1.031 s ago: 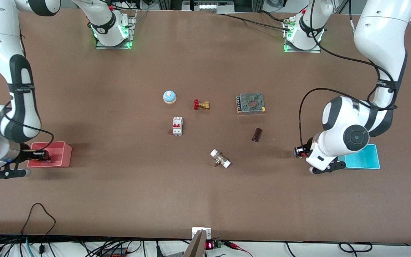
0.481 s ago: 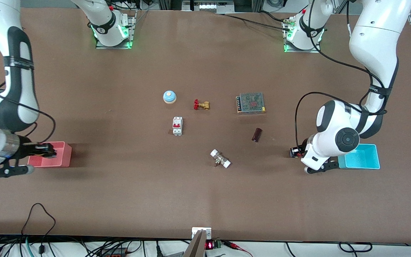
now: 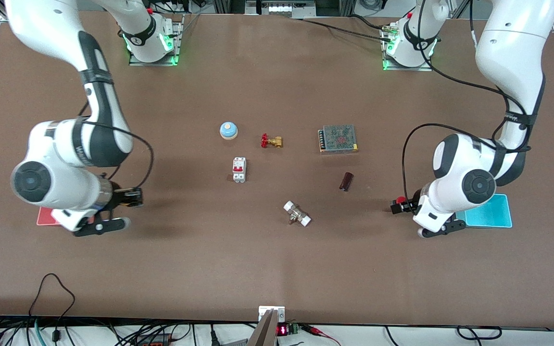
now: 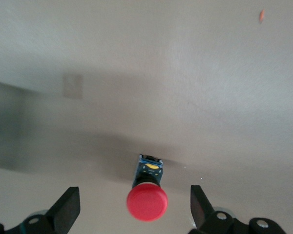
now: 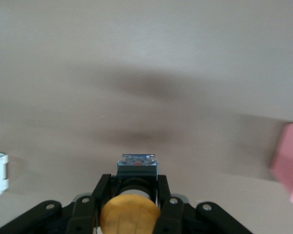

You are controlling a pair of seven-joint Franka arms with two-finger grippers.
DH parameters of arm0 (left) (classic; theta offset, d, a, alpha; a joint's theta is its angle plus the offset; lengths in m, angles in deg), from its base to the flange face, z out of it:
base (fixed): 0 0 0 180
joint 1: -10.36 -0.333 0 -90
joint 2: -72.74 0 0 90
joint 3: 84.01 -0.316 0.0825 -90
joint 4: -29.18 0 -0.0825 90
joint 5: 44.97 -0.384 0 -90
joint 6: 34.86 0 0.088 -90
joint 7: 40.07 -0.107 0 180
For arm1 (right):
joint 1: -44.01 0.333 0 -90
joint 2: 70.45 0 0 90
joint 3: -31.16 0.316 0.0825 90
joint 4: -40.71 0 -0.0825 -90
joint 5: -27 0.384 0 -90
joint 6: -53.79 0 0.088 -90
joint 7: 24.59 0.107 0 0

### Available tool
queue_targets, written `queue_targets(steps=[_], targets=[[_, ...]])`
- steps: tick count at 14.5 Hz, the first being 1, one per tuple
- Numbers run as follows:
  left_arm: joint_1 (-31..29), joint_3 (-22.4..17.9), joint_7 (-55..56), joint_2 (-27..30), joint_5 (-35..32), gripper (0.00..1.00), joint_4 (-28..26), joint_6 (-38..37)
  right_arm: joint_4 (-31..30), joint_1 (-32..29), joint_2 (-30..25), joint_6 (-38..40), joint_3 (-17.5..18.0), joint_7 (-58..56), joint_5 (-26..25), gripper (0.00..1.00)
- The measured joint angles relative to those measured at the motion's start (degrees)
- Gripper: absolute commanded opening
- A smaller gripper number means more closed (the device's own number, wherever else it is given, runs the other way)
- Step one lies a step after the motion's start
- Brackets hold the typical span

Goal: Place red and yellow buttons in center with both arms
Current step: 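Lift the yellow button with the right gripper while the left gripper lifts the red button, then place the red button beside the cyan box with the left gripper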

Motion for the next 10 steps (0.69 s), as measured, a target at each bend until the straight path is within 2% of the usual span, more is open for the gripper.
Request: queue_targets(steps=[6, 10], targets=[[-3.67, -0.1, -8.25, 10.9, -0.04, 1.0, 0.24, -10.16, -2.57, 5.1, 2.85, -0.93, -0.01, 3.67, 0.33, 0.43], [-3.67, 0.13, -9.12, 17.36, -0.04, 1.0, 0.17, -14.85, -5.61, 9.21, 4.03, -6.73, 0.02, 10.77, 0.47, 0.43]])
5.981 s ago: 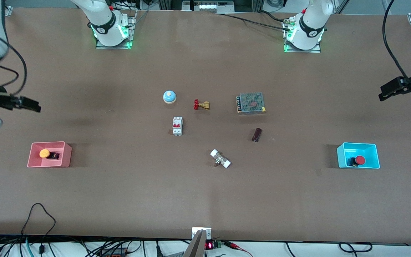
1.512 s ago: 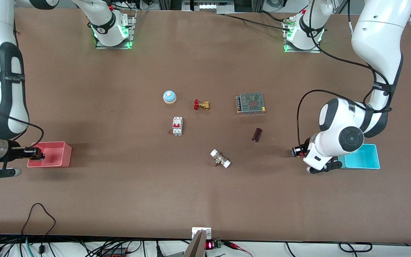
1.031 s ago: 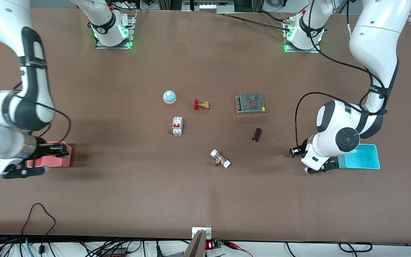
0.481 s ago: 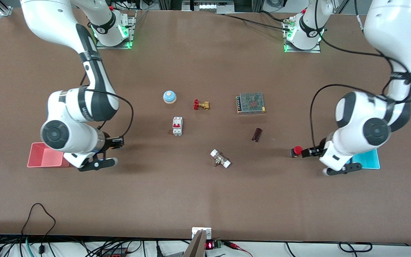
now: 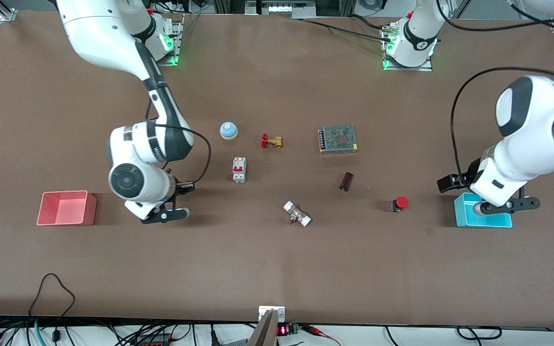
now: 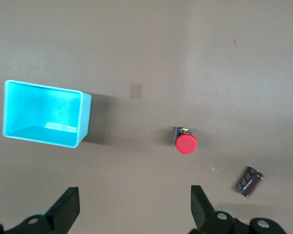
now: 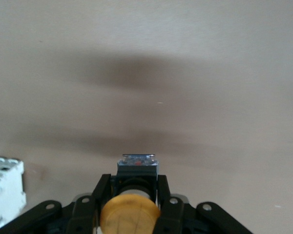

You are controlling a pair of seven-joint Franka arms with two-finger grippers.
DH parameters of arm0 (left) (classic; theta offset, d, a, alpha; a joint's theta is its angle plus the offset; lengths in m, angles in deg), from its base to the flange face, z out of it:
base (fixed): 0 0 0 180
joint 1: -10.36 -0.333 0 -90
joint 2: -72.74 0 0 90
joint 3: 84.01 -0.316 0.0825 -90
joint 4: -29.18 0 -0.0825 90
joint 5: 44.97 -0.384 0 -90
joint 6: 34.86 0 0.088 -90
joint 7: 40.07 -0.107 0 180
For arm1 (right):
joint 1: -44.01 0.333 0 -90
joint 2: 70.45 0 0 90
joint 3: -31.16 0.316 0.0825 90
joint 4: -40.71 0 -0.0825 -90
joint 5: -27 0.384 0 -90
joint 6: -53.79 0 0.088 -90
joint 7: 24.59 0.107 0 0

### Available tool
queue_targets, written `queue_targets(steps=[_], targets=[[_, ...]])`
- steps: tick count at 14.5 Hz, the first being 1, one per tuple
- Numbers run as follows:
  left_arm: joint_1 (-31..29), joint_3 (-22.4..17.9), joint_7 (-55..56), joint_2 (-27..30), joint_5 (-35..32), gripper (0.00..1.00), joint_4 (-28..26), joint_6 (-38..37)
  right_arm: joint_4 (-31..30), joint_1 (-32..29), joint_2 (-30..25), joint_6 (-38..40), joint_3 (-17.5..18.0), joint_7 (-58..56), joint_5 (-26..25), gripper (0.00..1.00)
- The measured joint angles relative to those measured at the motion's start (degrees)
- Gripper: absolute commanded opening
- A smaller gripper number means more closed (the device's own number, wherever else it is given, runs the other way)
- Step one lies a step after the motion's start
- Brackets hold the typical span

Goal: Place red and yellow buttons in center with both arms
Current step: 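Place the red button beside the cyan box with the left gripper, then carry the yellow button toward the table middle with the right gripper and release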

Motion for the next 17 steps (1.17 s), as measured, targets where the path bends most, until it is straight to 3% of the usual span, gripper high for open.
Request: queue_targets(steps=[3, 9, 11, 12, 13, 14, 15, 17], targets=[[-0.27, -0.02, -0.03, 3.63, 0.0, 1.0, -0.09, -1.74, -1.59, 2.98, 1.0, -2.25, 0.0, 4.81, 0.0, 0.43], [-0.36, -0.34, -2.02, 7.81, 0.83, 1.0, -0.13, -5.04, -3.35, 3.18, 2.17, -4.44, -0.38, 6.21, 0.0, 0.43], [1.03, -2.89, -4.07, 9.56, 1.71, 1.0, -0.1, -7.01, -4.61, 3.19, 2.07, -6.03, -0.38, 6.31, 0.01, 0.43], [2.82, -5.69, -5.64, 10.85, 2.01, 1.0, -0.1, -8.24, -4.85, 3.2, 1.93, -6.31, -0.38, 6.36, 0.02, 0.47], [4.07, -7.95, -7.27, 12.24, 2.15, 1.0, -0.09, -9.49, -4.97, 3.21, 1.88, -6.42, -0.38, 6.39, 0.03, 0.59], [4.63, -9.38, -8.53, 13.62, 2.24, 1.0, -0.09, -10.91, -5.1, 3.2, 1.88, -6.55, -0.39, 6.45, 0.03, 0.76], [4.77, -10.4, -9.33, 15.06, 2.31, 1.0, -0.1, -12.53, -5.44, 3.19, 1.93, -6.87, -0.38, 6.52, 0.03, 1.0], [4.77, -11.35, -10.08, 17.28, 2.5, 1.0, -0.14, -14.78, -6.01, 3.19, 2.02, -7.4, -0.39, 6.68, 0.03, 1.0]])
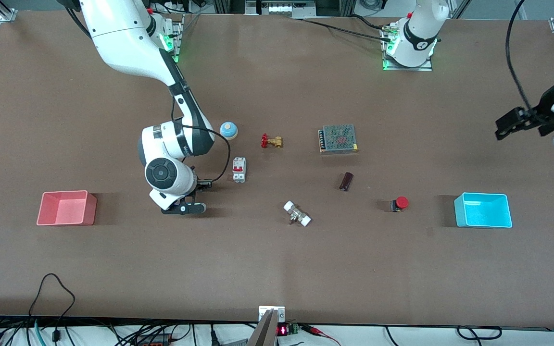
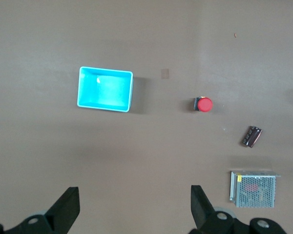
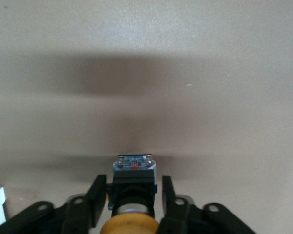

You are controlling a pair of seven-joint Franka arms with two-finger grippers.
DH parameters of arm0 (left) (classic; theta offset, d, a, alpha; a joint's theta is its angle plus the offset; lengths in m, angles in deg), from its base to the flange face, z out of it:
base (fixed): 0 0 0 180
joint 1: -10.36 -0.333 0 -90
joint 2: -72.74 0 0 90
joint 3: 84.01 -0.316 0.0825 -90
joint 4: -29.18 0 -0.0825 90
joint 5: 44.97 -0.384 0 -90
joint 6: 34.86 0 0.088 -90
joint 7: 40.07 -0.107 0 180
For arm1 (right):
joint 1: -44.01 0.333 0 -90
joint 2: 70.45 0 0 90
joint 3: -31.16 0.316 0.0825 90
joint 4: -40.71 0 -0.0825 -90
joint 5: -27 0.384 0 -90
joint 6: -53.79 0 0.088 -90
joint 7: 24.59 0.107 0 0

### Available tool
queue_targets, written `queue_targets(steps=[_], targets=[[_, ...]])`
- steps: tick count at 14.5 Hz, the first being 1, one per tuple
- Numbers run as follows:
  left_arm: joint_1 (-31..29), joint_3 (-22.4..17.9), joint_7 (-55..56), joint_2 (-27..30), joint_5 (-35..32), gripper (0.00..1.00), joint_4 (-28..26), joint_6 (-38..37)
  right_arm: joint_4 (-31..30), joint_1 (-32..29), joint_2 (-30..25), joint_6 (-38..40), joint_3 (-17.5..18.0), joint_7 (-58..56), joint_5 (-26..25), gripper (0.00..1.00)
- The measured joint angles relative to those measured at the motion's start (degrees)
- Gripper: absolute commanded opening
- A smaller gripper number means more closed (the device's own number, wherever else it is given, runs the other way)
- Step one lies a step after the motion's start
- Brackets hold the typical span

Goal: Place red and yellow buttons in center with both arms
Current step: 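Carry the yellow button toward the table middle with the right gripper and release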

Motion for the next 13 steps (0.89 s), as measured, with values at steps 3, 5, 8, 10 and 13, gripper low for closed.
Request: queue_targets(steps=[3, 5, 8, 10, 13], targets=[[-0.03, -0.29, -0.06, 1.34, 0.05, 1.0, -0.12, -1.32, 0.0, 0.01, -0.19, -0.08, 0.0, 2.87, 0.07, 1.0], [0.02, -0.18, -0.06, 1.86, 0.19, 1.0, -0.13, -2.48, 0.29, 0.15, -0.99, -0.19, 0.0, 4.8, 0.08, 1.0], [0.06, 0.15, -0.06, 3.66, 3.17, 1.0, -0.12, -4.6, 0.79, 0.16, -4.37, -0.17, -0.31, 5.31, 0.08, 1.0], [0.07, 0.21, -0.06, 4.37, 4.55, 1.0, -0.13, -4.85, 0.94, 0.06, -7.7, 1.08, -1.08, 5.32, 0.08, 1.0], [0.02, 0.04, -0.08, 4.41, 4.74, 1.0, -0.26, -4.65, 1.41, -0.03, -12.95, 4.68, -3.07, 5.31, 0.08, 1.0]])
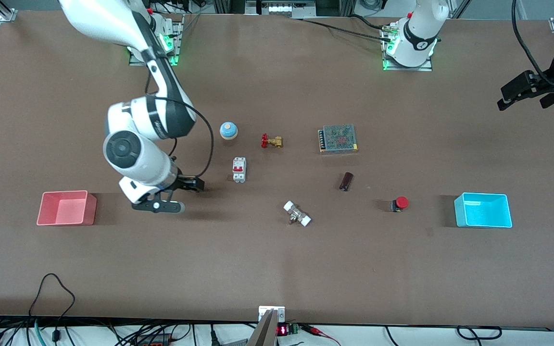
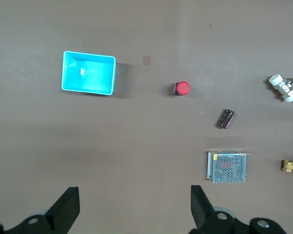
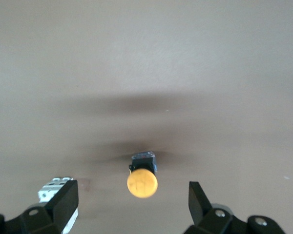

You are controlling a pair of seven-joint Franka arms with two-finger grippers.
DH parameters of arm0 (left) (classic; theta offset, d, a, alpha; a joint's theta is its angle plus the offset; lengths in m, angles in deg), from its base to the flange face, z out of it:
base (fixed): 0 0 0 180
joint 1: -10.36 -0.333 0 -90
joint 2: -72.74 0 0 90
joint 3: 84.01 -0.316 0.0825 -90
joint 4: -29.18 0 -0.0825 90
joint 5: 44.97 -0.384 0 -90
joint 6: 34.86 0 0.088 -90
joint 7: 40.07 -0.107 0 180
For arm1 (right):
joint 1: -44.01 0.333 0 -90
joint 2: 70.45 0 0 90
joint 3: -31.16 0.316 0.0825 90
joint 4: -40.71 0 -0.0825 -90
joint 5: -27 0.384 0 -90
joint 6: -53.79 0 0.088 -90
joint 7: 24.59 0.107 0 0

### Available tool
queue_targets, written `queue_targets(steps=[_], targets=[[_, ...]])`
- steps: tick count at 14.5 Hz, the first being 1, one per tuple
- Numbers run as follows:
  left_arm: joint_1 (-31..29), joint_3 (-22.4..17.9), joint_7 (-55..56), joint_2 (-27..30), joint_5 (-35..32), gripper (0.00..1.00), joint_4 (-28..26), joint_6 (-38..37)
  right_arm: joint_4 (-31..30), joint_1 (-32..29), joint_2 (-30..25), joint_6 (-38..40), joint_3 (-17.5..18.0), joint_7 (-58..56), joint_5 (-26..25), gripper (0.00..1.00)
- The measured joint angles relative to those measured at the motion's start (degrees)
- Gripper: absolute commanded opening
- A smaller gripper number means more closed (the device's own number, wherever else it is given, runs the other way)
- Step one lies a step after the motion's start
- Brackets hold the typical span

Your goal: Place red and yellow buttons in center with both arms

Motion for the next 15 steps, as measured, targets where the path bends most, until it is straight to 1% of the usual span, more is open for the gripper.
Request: queue_targets(steps=[3, 5, 9, 10, 12, 15], targets=[[-0.13, -0.16, -0.01, -0.14, 0.0, 1.0, -0.14, 1.65, 1.5, -0.09, -4.74, 6.64, -2.69, -0.16, -0.01, 1.0], [-0.19, -0.38, -0.02, -0.08, -0.01, 1.0, 0.46, 1.67, 2.7, -0.17, -6.77, 9.94, -4.6, -0.33, -0.02, 1.0], [-1.44, -1.35, -0.36, -0.01, -0.02, 1.0, 3.94, 0.65, 5.7, -0.61, -7.58, 14.29, -8.7, -2.58, -0.05, 1.0], [-1.88, -1.38, -1.13, -0.03, -0.02, 1.0, 4.08, 0.51, 6.93, -1.99, -7.7, 16.22, -9.2, -4.72, -0.05, 1.0], [-3.15, -1.44, -3.15, -0.55, -0.02, 1.0, 4.06, 0.28, 8.77, -6.85, -8.68, 19.1, -8.97, -8.94, -0.06, 1.0], [-5.5, -1.51, -6.57, -1.67, 0.06, 1.0, 4.15, 0.54, 9.2, -15.69, -11.91, 22.27, -6.29, -15.04, -0.14, 1.0]])
